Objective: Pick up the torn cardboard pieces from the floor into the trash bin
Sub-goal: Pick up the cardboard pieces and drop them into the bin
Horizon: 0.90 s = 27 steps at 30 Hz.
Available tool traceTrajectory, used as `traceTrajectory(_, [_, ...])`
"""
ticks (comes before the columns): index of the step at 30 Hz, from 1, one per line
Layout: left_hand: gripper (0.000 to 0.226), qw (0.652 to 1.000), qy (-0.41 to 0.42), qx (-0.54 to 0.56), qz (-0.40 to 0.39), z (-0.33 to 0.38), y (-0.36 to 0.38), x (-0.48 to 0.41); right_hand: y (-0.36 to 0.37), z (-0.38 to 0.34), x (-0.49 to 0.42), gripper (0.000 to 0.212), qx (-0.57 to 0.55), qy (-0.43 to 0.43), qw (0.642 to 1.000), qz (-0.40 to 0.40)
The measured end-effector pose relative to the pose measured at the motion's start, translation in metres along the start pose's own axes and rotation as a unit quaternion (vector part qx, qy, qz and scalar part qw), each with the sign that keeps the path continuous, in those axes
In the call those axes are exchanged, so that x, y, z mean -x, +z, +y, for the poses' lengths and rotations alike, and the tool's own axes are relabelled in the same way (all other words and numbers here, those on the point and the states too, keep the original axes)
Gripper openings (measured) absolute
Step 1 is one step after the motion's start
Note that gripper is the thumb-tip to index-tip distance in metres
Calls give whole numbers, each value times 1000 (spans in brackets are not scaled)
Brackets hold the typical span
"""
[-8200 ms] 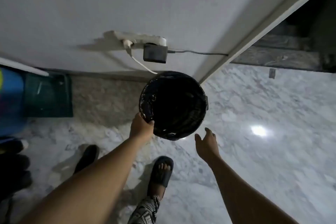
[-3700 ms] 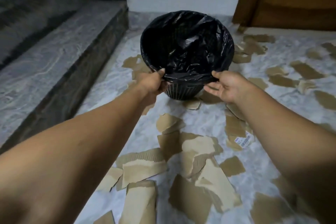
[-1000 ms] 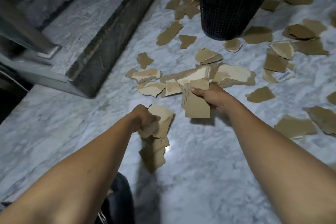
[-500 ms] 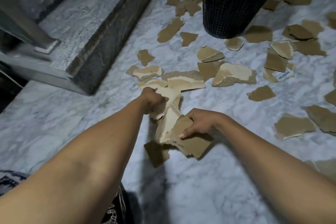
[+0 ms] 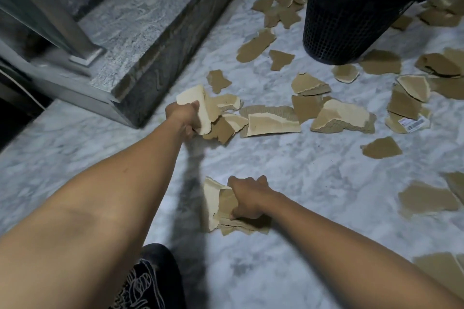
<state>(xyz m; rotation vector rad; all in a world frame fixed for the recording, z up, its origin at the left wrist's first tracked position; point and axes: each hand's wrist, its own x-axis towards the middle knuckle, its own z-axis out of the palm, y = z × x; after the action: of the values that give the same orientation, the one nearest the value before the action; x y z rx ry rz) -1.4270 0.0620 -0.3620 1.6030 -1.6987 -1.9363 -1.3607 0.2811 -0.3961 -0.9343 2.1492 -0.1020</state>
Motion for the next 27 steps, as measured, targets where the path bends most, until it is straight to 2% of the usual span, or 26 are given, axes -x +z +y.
traceTrajectory(2, [37, 1000, -8, -5, 4, -1, -8, -10, -13, 10, -4, 54, -89, 30, 996, -3])
traceTrajectory(4, [40, 999, -9, -41, -29, -4, -14, -19, -36, 28, -11, 47, -122, 65, 990, 32])
traceTrajectory(6, [33, 986, -5, -111, -121, -6, -20, -22, -65, 49, -19, 43, -105, 99, 987, 78])
traceTrajectory(9, [24, 919, -5, -287, -271, -5, -17, -15, -106, 74, -27, 53, 4, 150, 981, 123])
traceTrajectory(11, [23, 862, 32, -402, -306, -4, -6, -15, -121, 84, -36, 47, 81, 167, 971, 148])
traceTrajectory(12, [27, 828, 75, -468, -300, -4, 1, -17, -124, 86, -43, 46, 108, 164, 968, 156])
traceTrajectory(16, [56, 636, 254, -694, -222, -15, 31, -20, -128, 89, -66, 58, 140, 147, 968, 146])
traceTrajectory(18, [59, 526, 315, -763, -205, -24, 40, -28, -131, 88, -71, 66, 141, 154, 971, 116])
traceTrajectory(19, [59, 491, 328, -782, -202, -24, 44, -30, -134, 88, -74, 69, 144, 159, 972, 95])
traceTrajectory(21, [66, 504, 298, -782, -213, -23, 47, -38, -139, 89, -77, 72, 143, 162, 974, 62])
traceTrajectory(24, [76, 520, 274, -771, -245, -23, 53, -43, -135, 89, -74, 66, 166, 146, 971, 93])
traceTrajectory(27, [54, 519, 282, -774, -229, -26, 55, -30, -118, 89, -67, 69, 170, 122, 965, 156])
